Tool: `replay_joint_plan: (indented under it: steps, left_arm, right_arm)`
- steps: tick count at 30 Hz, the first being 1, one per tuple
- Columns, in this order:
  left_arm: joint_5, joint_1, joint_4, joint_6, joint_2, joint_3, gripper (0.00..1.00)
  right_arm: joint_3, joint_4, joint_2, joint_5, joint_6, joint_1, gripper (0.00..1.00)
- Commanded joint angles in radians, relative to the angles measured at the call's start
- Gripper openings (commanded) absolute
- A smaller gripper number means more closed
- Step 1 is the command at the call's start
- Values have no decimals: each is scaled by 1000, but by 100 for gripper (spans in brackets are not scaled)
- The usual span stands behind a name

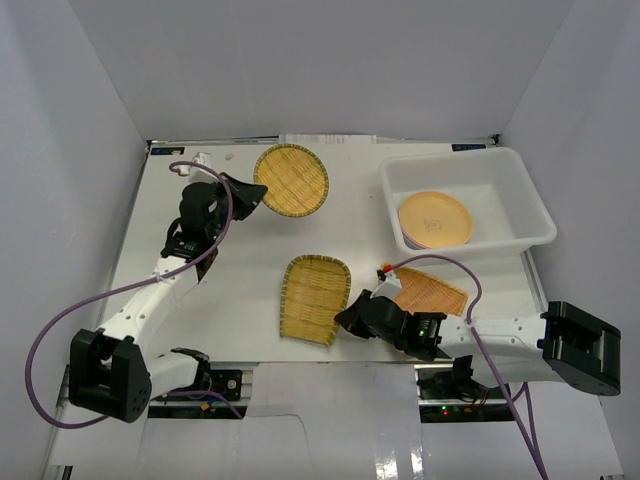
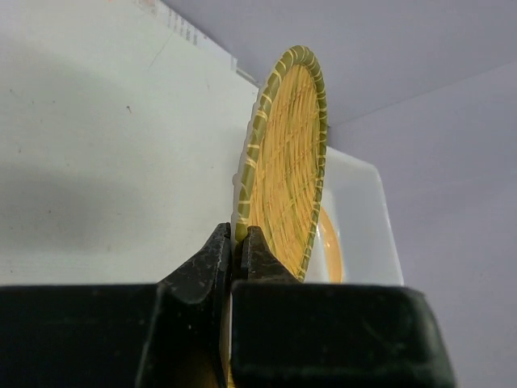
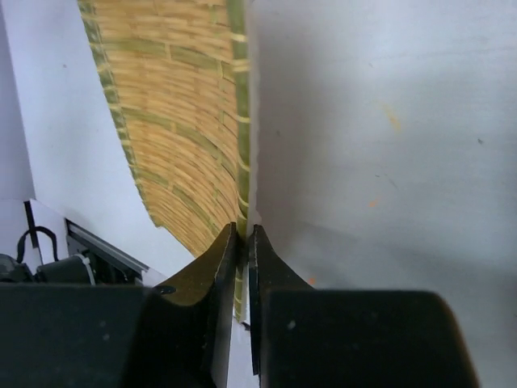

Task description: Place the plates into the plastic bin on the countertop

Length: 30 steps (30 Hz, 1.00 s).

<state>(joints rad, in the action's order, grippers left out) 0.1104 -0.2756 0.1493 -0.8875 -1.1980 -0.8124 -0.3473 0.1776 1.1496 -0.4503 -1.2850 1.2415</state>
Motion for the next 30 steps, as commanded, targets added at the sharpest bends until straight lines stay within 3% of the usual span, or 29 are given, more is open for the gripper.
replay_joint_plan:
  steps: [1, 8, 17, 26, 30]
  left_arm:
    - [-26, 10, -8, 16, 93, -67, 0]
    - [-17, 12, -88, 47, 201, -155, 0]
    - [23, 12, -116, 35, 271, -192, 0]
    - [238, 12, -44, -62, 215, -238, 0]
    - [337, 1, 12, -117, 144, -245, 0]
  right_arm:
    - [-64, 75, -34, -70, 79, 6, 8]
    - [-240, 68, -91, -171, 378, 3, 8]
    - [-343, 37, -211, -94, 478, -169, 8]
    - [-452, -50, -329, -79, 613, -549, 8]
    - [-458, -66, -323, 83, 581, -861, 8]
